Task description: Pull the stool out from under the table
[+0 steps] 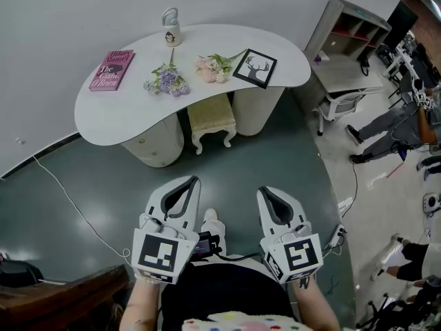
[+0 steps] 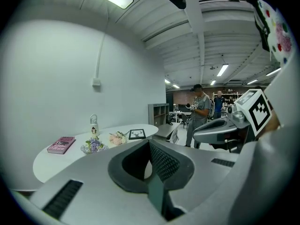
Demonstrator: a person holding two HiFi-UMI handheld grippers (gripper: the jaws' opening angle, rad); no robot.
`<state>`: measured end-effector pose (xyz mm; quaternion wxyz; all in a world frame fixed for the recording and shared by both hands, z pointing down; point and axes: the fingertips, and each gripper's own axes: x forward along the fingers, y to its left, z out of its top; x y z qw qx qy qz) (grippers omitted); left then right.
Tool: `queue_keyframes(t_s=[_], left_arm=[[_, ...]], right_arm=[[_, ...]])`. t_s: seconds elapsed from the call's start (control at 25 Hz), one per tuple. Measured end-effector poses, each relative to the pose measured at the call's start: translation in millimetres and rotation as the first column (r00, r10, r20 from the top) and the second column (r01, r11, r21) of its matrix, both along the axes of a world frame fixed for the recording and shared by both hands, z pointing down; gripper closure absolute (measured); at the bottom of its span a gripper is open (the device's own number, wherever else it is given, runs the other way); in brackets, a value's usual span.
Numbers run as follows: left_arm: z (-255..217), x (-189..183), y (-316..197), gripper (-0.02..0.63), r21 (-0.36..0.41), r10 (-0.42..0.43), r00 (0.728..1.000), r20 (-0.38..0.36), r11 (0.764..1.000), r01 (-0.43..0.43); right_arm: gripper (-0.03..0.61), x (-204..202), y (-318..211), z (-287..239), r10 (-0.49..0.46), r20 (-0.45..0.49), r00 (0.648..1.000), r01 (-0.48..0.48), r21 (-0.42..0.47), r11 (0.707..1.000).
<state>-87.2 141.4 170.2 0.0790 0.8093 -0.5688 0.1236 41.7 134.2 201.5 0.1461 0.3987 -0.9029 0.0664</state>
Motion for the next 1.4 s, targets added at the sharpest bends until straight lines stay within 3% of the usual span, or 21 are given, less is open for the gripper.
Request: queue_keyframes(t_s=[0.64,1.4], left_arm=[[5,-39,-102,0.597,-0.014,0.040,0.999,-0.025,0.999,-0.040],[26,-53,-130,0.597,-0.057,0.046,0.997,-0.059,0.997,-0.049]], right_arm=[[0.538,-38,-97,6,0.038,-0.035,0.999,-0.039,-0.015,0.999],[0.537,-44,-120,27,0.057,-0.066,0.996,-0.061,-0.061,0.996]])
